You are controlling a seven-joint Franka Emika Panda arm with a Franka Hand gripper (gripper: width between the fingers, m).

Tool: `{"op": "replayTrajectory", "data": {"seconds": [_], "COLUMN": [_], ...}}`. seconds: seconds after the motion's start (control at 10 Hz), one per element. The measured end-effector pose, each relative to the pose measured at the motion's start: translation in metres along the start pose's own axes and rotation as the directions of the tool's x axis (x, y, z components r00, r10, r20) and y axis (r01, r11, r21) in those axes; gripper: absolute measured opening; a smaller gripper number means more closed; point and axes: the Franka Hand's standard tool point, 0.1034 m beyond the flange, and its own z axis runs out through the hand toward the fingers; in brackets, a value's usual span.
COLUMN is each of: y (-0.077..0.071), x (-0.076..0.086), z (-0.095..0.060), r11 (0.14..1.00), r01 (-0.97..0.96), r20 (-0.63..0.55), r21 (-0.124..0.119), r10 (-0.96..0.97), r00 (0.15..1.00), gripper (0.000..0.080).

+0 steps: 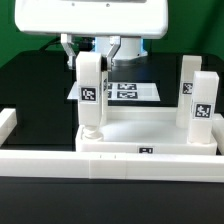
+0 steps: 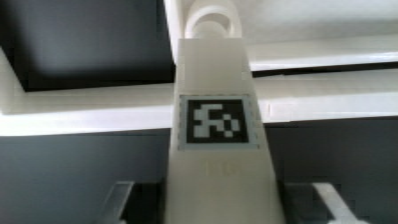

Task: Assemble desk

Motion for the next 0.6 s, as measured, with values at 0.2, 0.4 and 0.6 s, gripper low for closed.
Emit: {"op": "replayTrajectory", "data": {"seconds": [0.2, 0.4, 0.6], "y": [-0.0004, -0.0002, 0.0], "x": [-0.0022, -0.0056, -0.0078], "z": [0.0034, 0.0084, 0.0111], "r11": [1.0, 1.0, 1.0], "r01": [0.0, 0.001, 0.002], "r20": [0.005, 0.014, 0.017], "r21": [-0.002, -0.006, -0.009], "r10": [0.0, -0.001, -0.002], "r00": [1.0, 1.0, 1.0], "gripper": [0.029, 0.029, 0.029]}}
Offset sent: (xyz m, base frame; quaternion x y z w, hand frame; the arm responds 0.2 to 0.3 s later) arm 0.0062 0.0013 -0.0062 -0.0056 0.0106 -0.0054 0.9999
